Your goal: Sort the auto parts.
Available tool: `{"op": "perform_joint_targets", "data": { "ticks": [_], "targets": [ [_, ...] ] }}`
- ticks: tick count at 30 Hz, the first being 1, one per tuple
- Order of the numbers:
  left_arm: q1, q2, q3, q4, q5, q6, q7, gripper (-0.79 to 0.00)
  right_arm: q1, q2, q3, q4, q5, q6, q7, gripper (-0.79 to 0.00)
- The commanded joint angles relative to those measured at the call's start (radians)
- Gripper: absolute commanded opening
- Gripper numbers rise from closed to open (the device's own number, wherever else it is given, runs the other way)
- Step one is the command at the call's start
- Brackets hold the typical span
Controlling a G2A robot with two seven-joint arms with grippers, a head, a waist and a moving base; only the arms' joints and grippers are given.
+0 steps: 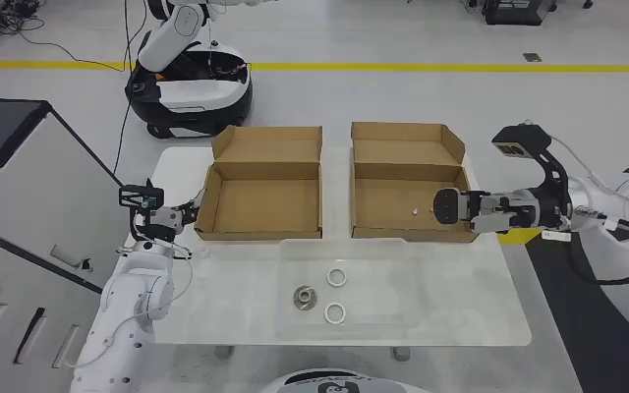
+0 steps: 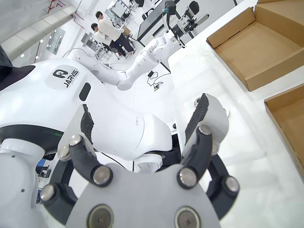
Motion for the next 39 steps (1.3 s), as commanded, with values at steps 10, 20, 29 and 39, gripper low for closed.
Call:
{"op": "perform_joint_targets", "data": {
  "ticks": [10,20,29,39],
  "targets": [
    [-0.026,0.005,0.048,-0.155,0.130,-0.091,-0.187,0.000,0.000,0.000,0.000,0.000,0.000,0.000,0.000,0.000],
    [-0.040,0.011,0.111,-0.389,0.201,-0.250,-0.433,0.000,0.000,0.000,0.000,0.000,0.000,0.000,0.000,0.000],
    [-0.094,0.006,0.243,-0.489,0.184,-0.331,-0.614,0.000,0.000,0.000,0.000,0.000,0.000,0.000,0.000,0.000],
    [-0.245,-0.012,0.467,-0.489,0.262,-0.385,-0.842,0.000,0.000,0.000,0.000,0.000,0.000,0.000,0.000,0.000]
  ]
}}
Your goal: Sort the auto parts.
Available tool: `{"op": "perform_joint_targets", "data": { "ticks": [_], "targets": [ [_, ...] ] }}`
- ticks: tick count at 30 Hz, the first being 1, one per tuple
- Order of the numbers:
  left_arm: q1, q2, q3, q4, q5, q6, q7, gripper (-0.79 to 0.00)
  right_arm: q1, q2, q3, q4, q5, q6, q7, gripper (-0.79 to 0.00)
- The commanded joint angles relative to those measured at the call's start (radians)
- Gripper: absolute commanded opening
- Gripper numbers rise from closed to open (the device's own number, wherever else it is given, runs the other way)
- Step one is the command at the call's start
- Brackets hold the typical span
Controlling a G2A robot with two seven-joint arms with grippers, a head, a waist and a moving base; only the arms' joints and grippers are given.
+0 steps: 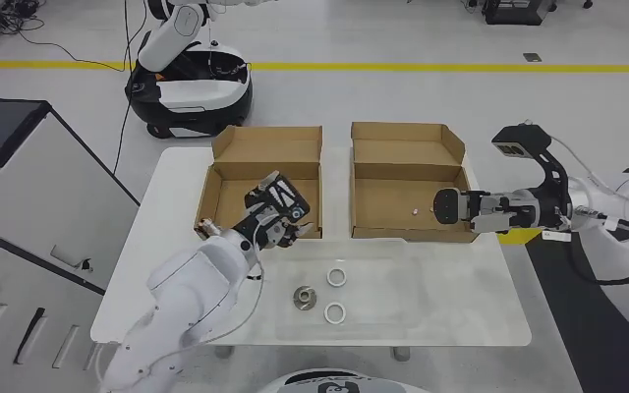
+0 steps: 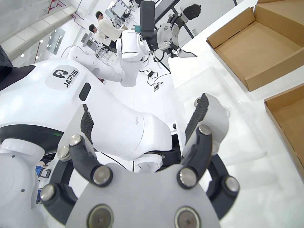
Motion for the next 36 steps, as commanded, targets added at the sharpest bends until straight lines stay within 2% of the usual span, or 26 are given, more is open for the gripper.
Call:
{"op": "perform_joint_targets", "data": {
  "ticks": [1,8,15,22,36],
  "targets": [
    [-0.028,-0.005,0.043,0.009,0.011,-0.003,-0.048,0.000,0.000,0.000,0.000,0.000,0.000,0.000,0.000,0.000],
    [-0.120,-0.026,0.165,0.033,0.019,0.005,-0.194,0.000,0.000,0.000,0.000,0.000,0.000,0.000,0.000,0.000],
    [-0.164,-0.041,0.240,0.040,0.012,-0.004,-0.317,0.000,0.000,0.000,0.000,0.000,0.000,0.000,0.000,0.000],
    [-0.212,-0.062,0.322,0.069,0.007,0.025,-0.394,0.000,0.000,0.000,0.000,0.000,0.000,0.000,0.000,0.000],
    [-0.349,-0.113,0.451,0.173,-0.101,-0.003,-0.556,0.000,0.000,0.000,0.000,0.000,0.000,0.000,0.000,0.000]
  ]
}}
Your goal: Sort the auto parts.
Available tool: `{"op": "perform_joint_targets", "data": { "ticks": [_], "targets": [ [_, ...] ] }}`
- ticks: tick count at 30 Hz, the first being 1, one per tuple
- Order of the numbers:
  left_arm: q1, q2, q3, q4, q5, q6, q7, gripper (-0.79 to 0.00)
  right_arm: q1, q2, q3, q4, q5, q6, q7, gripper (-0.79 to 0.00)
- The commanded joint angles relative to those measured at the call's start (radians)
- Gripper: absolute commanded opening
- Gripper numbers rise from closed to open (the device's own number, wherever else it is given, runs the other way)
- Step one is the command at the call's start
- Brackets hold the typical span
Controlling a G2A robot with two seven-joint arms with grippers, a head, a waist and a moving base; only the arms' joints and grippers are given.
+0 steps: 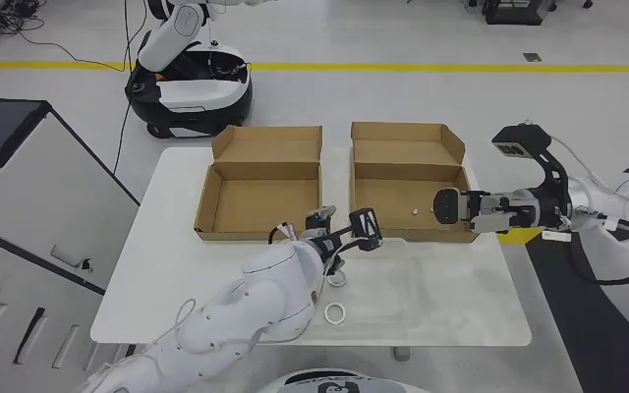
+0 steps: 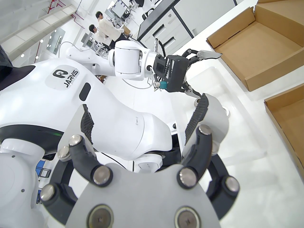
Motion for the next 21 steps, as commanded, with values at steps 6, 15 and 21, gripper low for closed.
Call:
{"op": "perform_joint_targets", "data": {
  "ticks": [6,15,21],
  "targets": [
    [-0.047,-0.023,0.045,0.056,-0.076,0.008,-0.064,0.000,0.000,0.000,0.000,0.000,0.000,0.000,0.000,0.000],
    [-0.100,-0.035,0.107,0.107,-0.138,0.051,-0.118,0.000,0.000,0.000,0.000,0.000,0.000,0.000,0.000,0.000],
    [-0.129,-0.031,0.136,0.132,-0.169,0.092,-0.159,0.000,0.000,0.000,0.000,0.000,0.000,0.000,0.000,0.000]
  ]
}}
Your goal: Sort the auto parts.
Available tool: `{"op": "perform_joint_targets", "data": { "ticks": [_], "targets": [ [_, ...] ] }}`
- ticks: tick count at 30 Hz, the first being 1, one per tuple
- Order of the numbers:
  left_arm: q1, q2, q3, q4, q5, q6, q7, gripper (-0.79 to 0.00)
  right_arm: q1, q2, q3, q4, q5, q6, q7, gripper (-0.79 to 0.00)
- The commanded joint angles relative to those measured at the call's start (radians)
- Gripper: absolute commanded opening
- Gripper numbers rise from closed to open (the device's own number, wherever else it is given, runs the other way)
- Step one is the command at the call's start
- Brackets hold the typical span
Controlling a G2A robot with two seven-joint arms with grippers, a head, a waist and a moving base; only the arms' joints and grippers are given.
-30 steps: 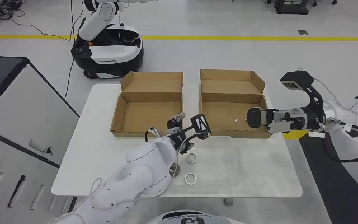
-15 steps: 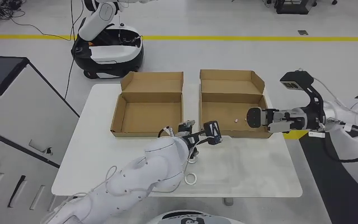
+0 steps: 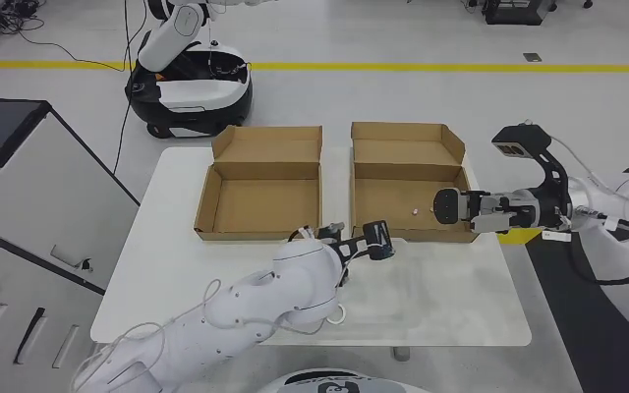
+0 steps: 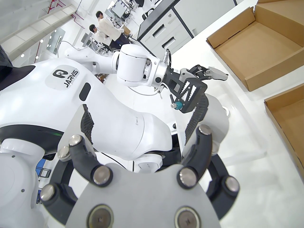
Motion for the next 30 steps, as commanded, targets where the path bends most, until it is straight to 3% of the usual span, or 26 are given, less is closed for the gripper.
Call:
{"op": "perform_joint_targets", "data": {
  "ticks": [1,30],
  "targets": [
    [-0.004,0.000,0.007,0.002,-0.009,0.010,-0.010,0.000,0.000,0.000,0.000,0.000,0.000,0.000,0.000,0.000],
    [-0.031,0.020,0.081,0.043,-0.101,0.034,-0.014,0.000,0.000,0.000,0.000,0.000,0.000,0.000,0.000,0.000]
  ]
}}
